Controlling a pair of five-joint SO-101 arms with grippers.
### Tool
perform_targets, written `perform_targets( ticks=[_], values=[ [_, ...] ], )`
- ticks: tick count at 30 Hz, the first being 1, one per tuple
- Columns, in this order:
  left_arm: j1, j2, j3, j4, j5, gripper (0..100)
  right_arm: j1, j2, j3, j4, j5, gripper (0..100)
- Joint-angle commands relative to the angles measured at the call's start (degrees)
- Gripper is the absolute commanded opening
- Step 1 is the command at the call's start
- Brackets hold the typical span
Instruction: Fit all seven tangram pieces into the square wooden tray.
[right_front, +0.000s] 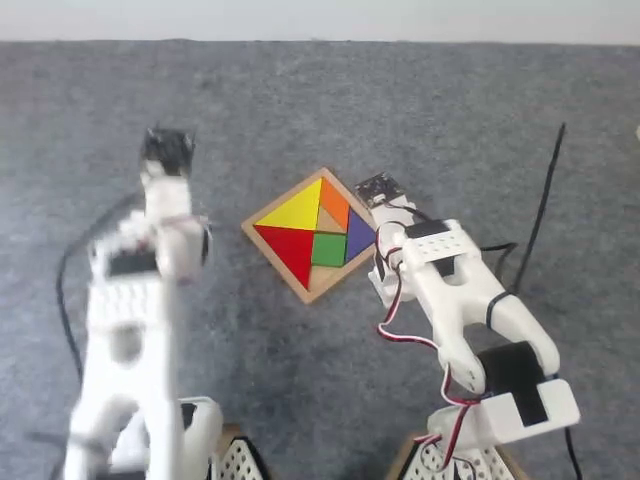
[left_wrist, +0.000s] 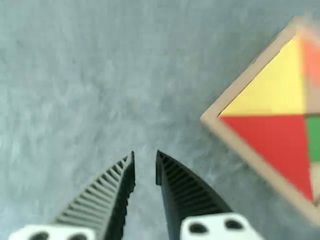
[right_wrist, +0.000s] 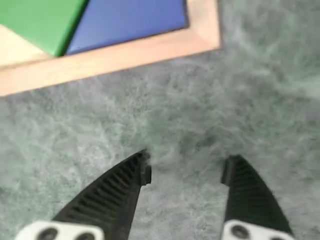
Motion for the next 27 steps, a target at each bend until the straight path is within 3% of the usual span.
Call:
perform_targets(
  ticks=[1,3,8,21,27],
  values=[
    [4.0,-17.1,20.0,-18.8,0.7,8,0.7,-3.4,-0.2,-1.4,-0.6,17.5],
    [5.6,-20.7,25.0,-22.6,-0.6,8,0.8,-3.4,-0.2,-1.4,-0.7,14.5],
    [6.8,-25.3,28.5,-22.7,0.5,8,3.8,-3.5,-0.4,-4.0,-3.1,0.2],
    [6.9,-29.8,38.1,-28.0,0.8,8,11.1,-14.7,-1.2,0.5,-3.3,0.9],
    [5.7,-30.2,38.0,-20.1,0.7,8,11.3,-15.1,-1.1,2.6,-5.5,0.9]
  ],
)
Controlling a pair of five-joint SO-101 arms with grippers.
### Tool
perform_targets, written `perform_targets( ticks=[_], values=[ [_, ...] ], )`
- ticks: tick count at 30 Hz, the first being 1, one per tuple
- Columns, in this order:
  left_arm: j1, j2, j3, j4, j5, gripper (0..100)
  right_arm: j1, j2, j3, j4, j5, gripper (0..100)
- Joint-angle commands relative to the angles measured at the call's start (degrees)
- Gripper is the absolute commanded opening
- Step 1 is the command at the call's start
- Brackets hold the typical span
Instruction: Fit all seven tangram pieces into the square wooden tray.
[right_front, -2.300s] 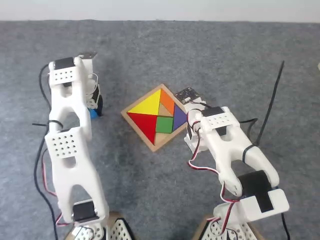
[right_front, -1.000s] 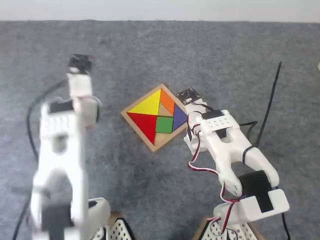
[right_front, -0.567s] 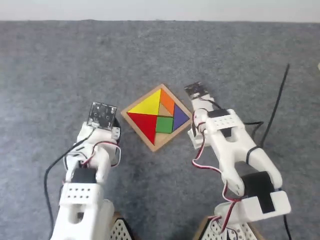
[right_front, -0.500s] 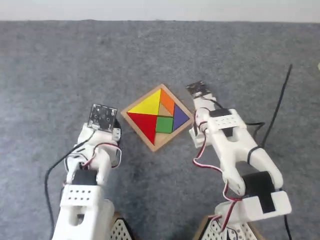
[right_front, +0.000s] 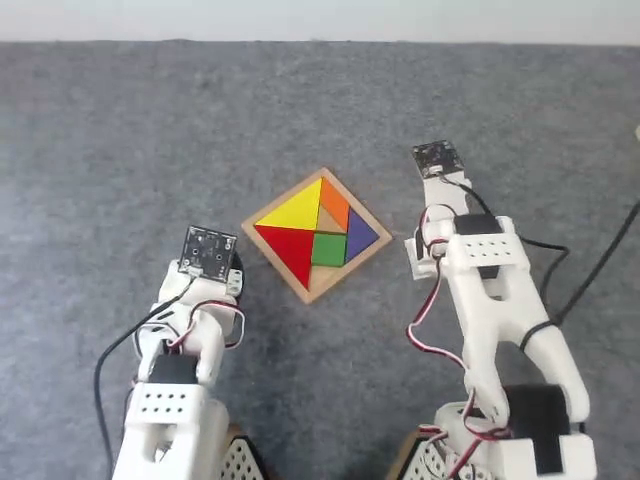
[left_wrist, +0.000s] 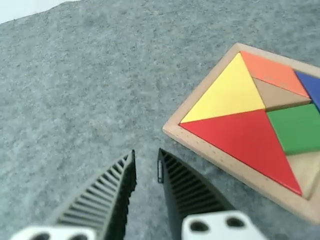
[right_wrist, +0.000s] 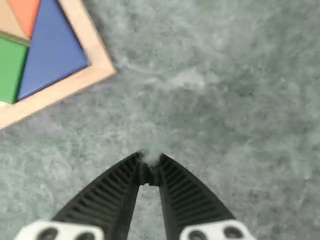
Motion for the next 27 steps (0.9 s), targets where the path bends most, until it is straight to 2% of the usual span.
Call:
perform_targets(
  ticks=[1,27],
  values=[
    [-0.3,-1.1,-0.6,5.0,0.4,8,0.1,-2.9,-1.1,0.4,-2.2,0.9],
    [-0.2,-1.8,-0.4,4.2,0.4,8,-2.9,-2.9,2.5,-2.5,-2.0,0.9]
  ],
)
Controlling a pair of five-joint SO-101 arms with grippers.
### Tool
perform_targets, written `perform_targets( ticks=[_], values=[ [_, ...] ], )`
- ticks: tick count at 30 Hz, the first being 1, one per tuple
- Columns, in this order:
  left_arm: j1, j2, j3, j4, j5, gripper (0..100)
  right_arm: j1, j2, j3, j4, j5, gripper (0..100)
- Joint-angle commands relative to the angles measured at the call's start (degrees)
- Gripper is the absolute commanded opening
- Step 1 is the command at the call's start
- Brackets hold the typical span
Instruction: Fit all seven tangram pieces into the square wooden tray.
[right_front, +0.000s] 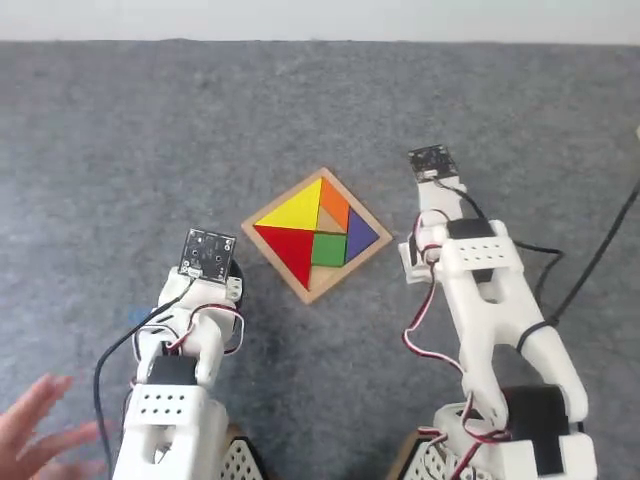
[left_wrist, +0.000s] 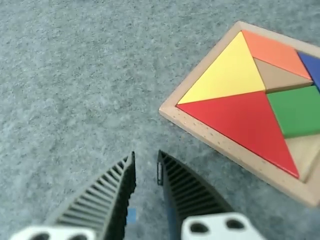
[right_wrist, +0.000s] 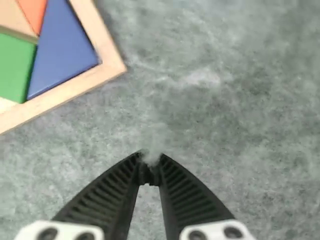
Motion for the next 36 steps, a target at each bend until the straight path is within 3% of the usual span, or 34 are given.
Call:
perform_targets(
  ticks=[1,12,20,25,27,29,32,36],
  values=[
    [-0.3,-1.1,-0.4,0.4,0.4,8,-0.5,-2.9,1.2,-0.9,-0.3,0.9],
    [-0.3,-1.1,-0.4,0.4,0.4,8,-2.4,-2.9,1.2,-1.6,-0.3,0.9],
    [9.8,-1.4,-0.4,1.2,0.5,8,-4.4,-3.1,3.3,-1.4,-0.3,0.9],
    [9.8,-1.4,-0.4,1.5,0.3,8,-4.6,-3.0,3.9,-1.6,-0.3,0.9],
    [10.4,-1.4,-0.7,0.9,-2.8,8,-4.6,-2.9,3.9,-1.6,-0.3,0.9],
    [9.3,-1.5,-2.0,-0.4,-10.7,8,-4.5,-2.9,3.9,-1.6,-0.3,0.9],
    [5.6,-1.4,-6.2,3.5,-20.7,8,-4.9,-2.9,4.0,-1.4,-0.4,0.9],
    [1.0,-1.0,-20.5,18.5,-14.8,15,-4.9,-3.0,4.5,-1.7,-0.4,0.9]
  ],
)
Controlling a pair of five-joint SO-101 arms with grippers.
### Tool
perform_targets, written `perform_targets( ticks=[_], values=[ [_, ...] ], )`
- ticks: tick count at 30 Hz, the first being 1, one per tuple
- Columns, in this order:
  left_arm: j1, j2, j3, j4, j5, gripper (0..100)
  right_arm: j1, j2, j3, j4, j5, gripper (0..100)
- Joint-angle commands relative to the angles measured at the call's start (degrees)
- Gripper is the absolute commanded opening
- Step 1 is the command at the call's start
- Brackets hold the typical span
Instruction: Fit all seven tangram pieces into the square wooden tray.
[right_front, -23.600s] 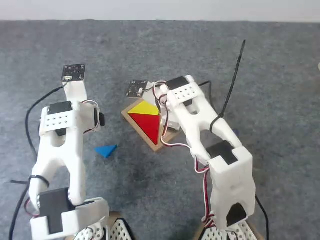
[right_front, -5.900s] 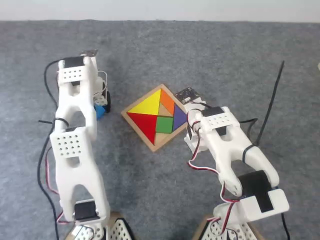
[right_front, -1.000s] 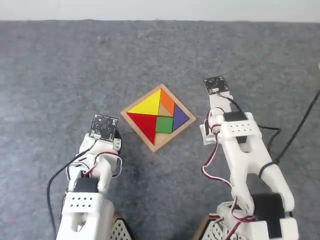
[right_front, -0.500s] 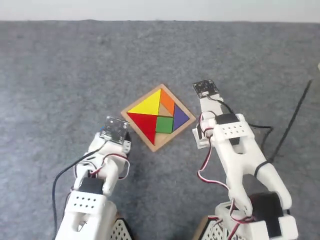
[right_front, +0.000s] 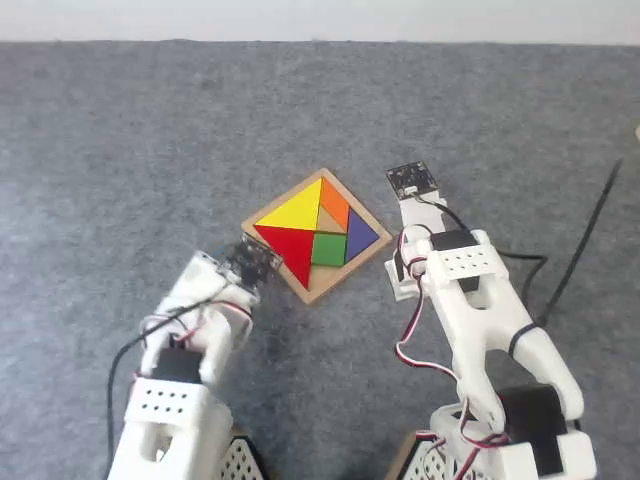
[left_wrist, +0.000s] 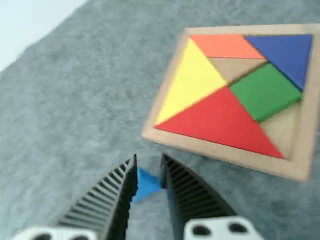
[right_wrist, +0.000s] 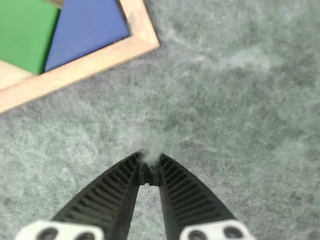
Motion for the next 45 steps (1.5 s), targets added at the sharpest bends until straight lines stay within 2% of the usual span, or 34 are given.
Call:
perform_targets(
  ticks=[1,6,10,16,19,22,26,30,36,40,45],
  values=[
    [-4.0,-0.4,-16.2,14.1,2.6,17,-0.7,-2.6,0.3,-1.1,-0.4,0.9],
    [-3.8,-0.4,-33.7,30.9,2.6,15,-0.7,-2.6,0.3,-1.2,-0.4,0.9],
    [-3.9,5.3,-40.9,39.1,2.7,15,-0.7,-2.6,0.3,-1.2,-0.4,0.9],
    [-10.3,30.5,-50.6,40.4,6.3,16,-0.7,-2.6,0.4,-1.1,-0.4,0.9],
    [-9.6,45.7,-59.5,46.2,6.1,16,-0.7,-2.6,0.4,-1.1,-0.4,0.9],
    [-8.9,59.0,-68.5,52.7,1.6,18,-0.7,-2.6,0.4,-1.1,-0.4,0.9],
    [-10.7,71.6,-75.0,48.5,-0.7,17,-0.7,-2.6,0.4,-1.0,-0.3,0.9],
    [-10.6,79.4,-76.1,45.4,-7.8,17,-0.7,-2.6,0.4,-0.9,-0.3,0.9],
    [-10.6,81.0,-76.0,41.1,-15.0,17,-0.7,-2.6,0.4,-1.0,-0.3,0.9],
    [-9.9,81.5,-75.7,37.0,-16.5,17,-0.7,-2.6,0.4,-1.0,-0.2,0.9],
    [-9.0,82.4,-74.9,36.7,-20.9,17,-0.7,-2.6,0.4,-1.1,-0.2,0.9]
  ],
)
